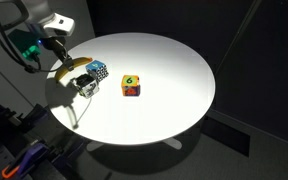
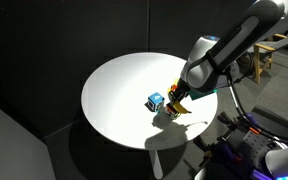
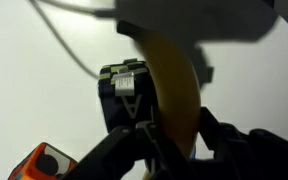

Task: Put the banana plush toy on top of the white and black dice

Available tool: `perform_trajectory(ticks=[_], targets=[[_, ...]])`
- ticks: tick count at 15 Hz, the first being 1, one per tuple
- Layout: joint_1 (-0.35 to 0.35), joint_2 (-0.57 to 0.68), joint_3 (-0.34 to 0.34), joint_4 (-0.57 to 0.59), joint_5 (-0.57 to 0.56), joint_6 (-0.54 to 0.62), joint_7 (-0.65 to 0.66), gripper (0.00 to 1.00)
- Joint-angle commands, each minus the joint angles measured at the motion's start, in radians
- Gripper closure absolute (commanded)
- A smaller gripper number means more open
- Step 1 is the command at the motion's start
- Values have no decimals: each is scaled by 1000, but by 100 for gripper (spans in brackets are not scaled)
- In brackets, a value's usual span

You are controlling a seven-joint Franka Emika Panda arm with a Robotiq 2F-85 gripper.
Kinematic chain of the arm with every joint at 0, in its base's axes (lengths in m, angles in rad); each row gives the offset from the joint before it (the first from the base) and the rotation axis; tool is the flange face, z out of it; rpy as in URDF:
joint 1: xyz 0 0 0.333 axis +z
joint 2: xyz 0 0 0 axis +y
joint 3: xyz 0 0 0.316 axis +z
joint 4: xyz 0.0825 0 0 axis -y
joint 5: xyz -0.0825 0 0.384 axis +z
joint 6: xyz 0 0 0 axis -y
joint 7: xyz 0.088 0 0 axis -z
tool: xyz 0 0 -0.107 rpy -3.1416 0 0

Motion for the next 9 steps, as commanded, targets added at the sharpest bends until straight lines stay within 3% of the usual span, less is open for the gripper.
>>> perform_trajectory(ticks=[1, 7, 8, 9], targets=[[0, 0, 0, 1, -5, -2, 5, 59], [0, 0, 0, 1, -5, -2, 5, 59], [0, -1, 0, 1, -5, -2, 5, 84], [6, -1, -4, 2, -10, -2, 10, 84]])
